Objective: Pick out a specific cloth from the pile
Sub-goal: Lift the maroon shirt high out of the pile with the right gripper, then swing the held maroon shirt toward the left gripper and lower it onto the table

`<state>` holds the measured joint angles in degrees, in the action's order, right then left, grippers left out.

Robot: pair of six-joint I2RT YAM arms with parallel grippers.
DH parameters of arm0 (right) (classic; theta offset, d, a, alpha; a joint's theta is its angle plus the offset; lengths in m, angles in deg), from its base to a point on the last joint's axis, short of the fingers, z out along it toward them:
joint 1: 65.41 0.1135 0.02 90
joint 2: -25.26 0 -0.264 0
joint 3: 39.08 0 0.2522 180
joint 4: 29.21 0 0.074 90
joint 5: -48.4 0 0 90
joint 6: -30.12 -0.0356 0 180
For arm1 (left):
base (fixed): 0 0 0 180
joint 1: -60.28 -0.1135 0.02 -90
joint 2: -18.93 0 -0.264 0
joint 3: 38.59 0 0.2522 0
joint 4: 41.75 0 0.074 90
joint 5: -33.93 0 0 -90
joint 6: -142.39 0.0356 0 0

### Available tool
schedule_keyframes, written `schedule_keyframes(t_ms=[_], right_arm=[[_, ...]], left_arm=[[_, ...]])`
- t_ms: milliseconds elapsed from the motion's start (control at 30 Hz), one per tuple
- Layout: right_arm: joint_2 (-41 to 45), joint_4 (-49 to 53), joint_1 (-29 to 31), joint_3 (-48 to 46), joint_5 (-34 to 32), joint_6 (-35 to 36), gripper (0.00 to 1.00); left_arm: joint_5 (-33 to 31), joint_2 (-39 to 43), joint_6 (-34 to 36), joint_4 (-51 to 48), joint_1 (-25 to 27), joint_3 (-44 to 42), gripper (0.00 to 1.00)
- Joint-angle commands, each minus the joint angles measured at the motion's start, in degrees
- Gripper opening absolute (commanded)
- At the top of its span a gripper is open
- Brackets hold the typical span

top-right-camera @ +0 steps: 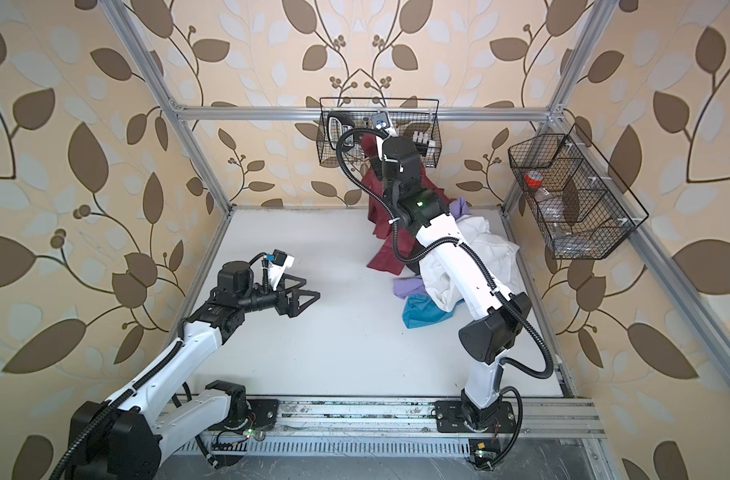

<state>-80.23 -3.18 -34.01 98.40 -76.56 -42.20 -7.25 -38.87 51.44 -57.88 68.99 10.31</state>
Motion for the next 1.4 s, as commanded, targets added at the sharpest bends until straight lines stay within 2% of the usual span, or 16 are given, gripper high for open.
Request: schedule_keyframes(t_ms=[0,200,533,800,1033,1133,1200,1367], right_arm=[[1.1,-5.8,0.3,3.6,4.3,0.7,0.0],[2.3,-10.0,0.7,4.7,12.2,-2.3,0.0],[2.0,-13.3,1.2,10.6,29.9,-10.6,0.0],[1.1,-15.2,1.3,11.9,45.0,-20.7,0.0],[-1.8,-9.4,1.4,12.2,57.3,-30.9,0.0],[-0.5,-5.9,1.4,4.8,56.5,-30.3,0.0],[1.2,-5.2,1.4,-3.0,53.6,-29.8,0.0],[1.5,1.5,1.2,-14.1,44.9,-27.8,0.0]], left_arm=[[-0.3,1.2,1.3,1.2,0.7,0.2,0.99],[-1.0,1.5,1.4,1.1,0.8,0.2,0.99],[-2.2,1.8,1.4,0.8,0.8,0.1,0.99],[-3.9,2.5,1.3,0.5,0.9,0.0,0.99],[-9.2,3.2,1.0,-0.9,0.9,0.3,0.99],[-13.2,3.9,0.6,-1.7,0.9,0.5,0.99],[-15.8,4.3,0.3,-1.8,0.9,0.4,0.99],[-20.5,5.5,-0.8,-1.7,0.9,-0.1,0.99]])
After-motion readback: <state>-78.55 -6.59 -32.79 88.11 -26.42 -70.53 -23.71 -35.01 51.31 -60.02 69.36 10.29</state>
